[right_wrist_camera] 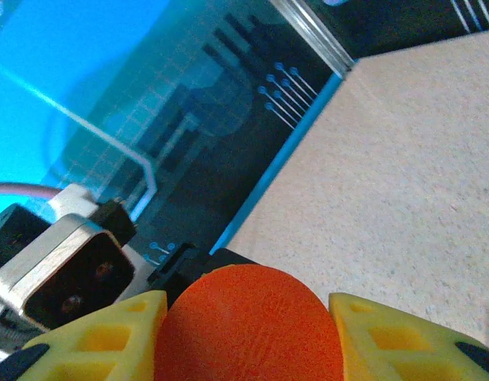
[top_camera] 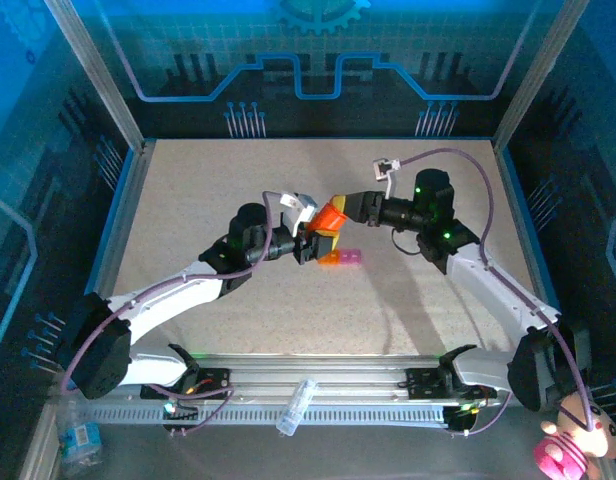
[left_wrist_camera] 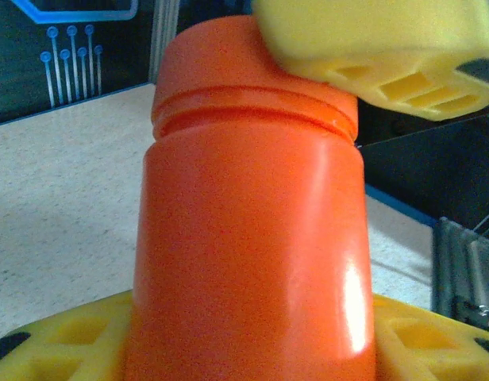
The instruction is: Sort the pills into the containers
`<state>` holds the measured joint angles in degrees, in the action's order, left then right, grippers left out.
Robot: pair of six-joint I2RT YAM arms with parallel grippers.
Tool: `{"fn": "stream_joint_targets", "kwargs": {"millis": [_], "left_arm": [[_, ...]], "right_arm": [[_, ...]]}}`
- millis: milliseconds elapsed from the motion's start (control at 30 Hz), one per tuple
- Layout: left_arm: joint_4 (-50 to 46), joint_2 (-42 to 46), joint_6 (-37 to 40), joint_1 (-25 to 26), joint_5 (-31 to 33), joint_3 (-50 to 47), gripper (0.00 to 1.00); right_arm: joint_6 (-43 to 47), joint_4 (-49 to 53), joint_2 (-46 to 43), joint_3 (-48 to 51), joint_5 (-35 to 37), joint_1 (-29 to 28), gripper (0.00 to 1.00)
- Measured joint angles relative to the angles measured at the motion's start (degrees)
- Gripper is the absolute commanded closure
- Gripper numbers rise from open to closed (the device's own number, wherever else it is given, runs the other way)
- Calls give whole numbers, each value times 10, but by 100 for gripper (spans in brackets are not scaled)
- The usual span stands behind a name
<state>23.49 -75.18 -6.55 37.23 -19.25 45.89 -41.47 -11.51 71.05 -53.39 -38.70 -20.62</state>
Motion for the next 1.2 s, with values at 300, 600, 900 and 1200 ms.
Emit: {"fn": "stream_joint_targets", "kwargs": {"millis": [300, 600, 900, 1200], "left_arm": [[5, 6, -9, 1, -16, 0, 100], [-40, 6, 51, 1, 24, 0, 100], [-73, -3, 92, 1, 40, 18, 100], [-79, -10, 99, 7, 44, 24, 100]], "right_arm": [[-23, -4, -16, 0, 26, 5, 12], [-127, 146, -61, -27, 165, 7, 12], [-162, 211, -23, -57, 214, -43, 12], [-165, 214, 0, -75, 223, -71, 25]]}}
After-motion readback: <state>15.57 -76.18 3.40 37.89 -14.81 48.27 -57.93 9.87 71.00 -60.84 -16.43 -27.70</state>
